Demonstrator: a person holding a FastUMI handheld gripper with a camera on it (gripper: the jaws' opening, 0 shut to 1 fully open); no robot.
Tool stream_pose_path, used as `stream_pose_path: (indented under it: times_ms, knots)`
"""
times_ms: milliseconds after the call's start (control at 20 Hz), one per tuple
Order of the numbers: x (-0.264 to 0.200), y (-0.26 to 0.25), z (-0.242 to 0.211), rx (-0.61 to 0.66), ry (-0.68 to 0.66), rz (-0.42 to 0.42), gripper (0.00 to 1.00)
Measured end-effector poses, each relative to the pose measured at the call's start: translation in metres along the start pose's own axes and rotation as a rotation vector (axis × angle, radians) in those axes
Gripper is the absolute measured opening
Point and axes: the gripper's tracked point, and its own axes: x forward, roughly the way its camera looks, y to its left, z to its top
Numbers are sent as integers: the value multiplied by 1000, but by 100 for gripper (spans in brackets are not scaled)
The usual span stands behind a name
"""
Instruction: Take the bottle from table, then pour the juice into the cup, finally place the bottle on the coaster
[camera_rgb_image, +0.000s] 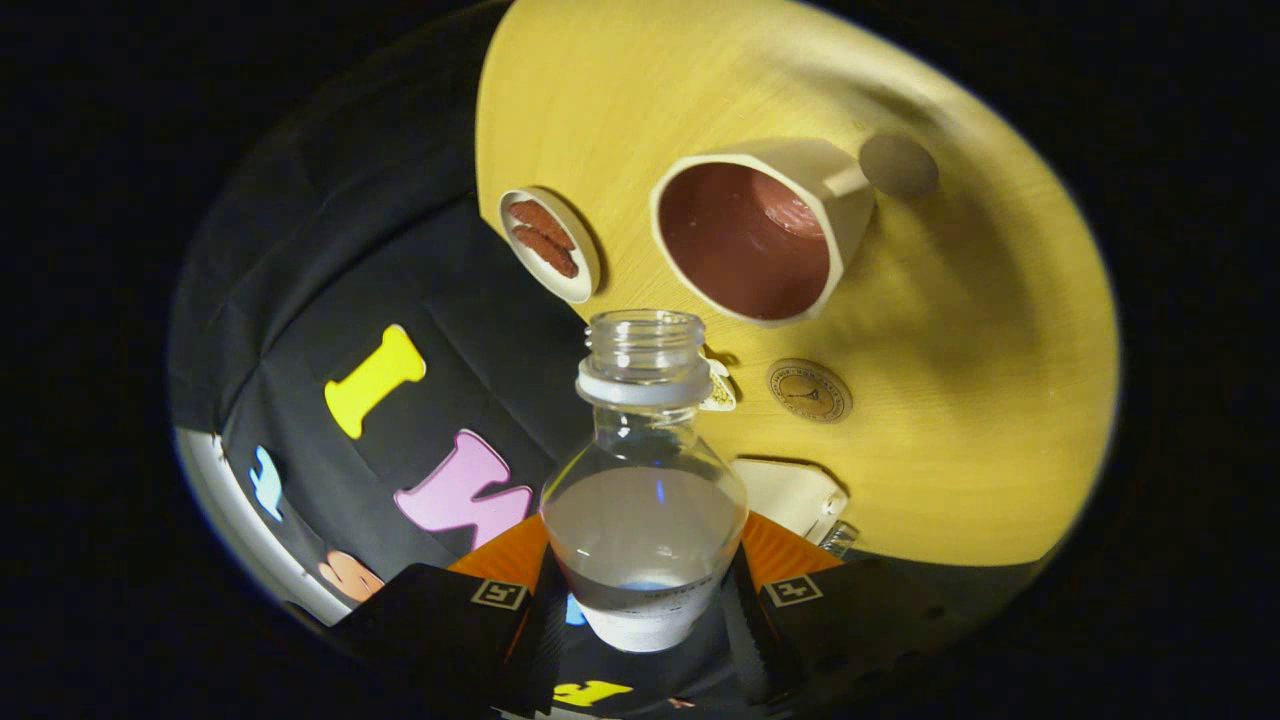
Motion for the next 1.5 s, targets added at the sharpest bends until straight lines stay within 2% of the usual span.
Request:
stream_pose_path:
  times_ms: [250,550,750,1000,1100,1300,1500]
  knots:
    - [-44,20,-27,-372,-52,67,70]
    - [-64,15,-84,-997,-63,93,70]
    - [-42,12,-122,-1384,-87,103,70]
    - [-1,-15,-123,-1844,-196,27,70]
    - [22,-26,-132,-1972,-223,30,70]
    - [66,-33,-128,-2221,-365,16,70]
    - [110,-45,-110,-2344,-434,-30,70]
